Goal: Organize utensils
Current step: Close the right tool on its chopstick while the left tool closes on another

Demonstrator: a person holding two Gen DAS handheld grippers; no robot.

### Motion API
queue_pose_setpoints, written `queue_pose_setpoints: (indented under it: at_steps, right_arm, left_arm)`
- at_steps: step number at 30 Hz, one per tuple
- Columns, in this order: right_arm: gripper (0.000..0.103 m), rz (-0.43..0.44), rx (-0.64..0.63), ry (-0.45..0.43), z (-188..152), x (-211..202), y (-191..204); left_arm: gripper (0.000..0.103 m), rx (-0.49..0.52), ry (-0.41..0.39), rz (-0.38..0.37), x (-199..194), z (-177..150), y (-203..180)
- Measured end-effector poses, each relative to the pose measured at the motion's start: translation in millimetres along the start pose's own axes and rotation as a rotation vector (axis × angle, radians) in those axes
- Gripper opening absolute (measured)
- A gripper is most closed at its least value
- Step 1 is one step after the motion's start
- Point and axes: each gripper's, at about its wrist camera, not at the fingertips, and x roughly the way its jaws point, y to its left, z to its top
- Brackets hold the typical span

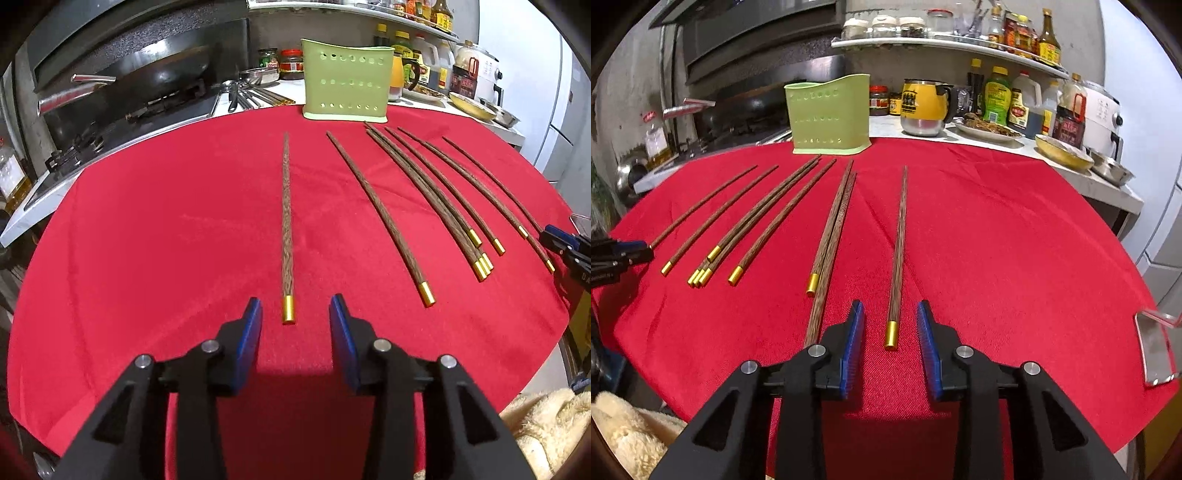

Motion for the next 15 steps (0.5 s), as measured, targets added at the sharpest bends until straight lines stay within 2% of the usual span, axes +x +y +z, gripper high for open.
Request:
queue_pose_setpoints:
  at_steps: [4, 6, 9, 15]
  right_arm:
    - [0.017, 0.005, -0.002, -0.012, -4.4, -4.1, 1.8]
    - [0.014, 0.008, 0.02, -0.019, -5.4, -3.6, 0.5]
    - [0.014, 0.008, 0.027, -0.026, -5.2, -3.3, 0.6]
    - [0.014, 0.006, 0.051, -0.027, -2.8, 0.2, -0.4]
  left_arm:
    - [0.038, 0.004, -0.009, -0.016, -3.6, -5.0, -0.7]
    - [0.032, 0.0, -0.017, -0.01, -3.7, -5.7, 0.1]
    - [0.021, 0.001, -0.02, 0.005, -3.2, -4.8, 1.1]
    - [0.019, -0.018, -0.03, 0.01, 4.9, 4.8, 2.2]
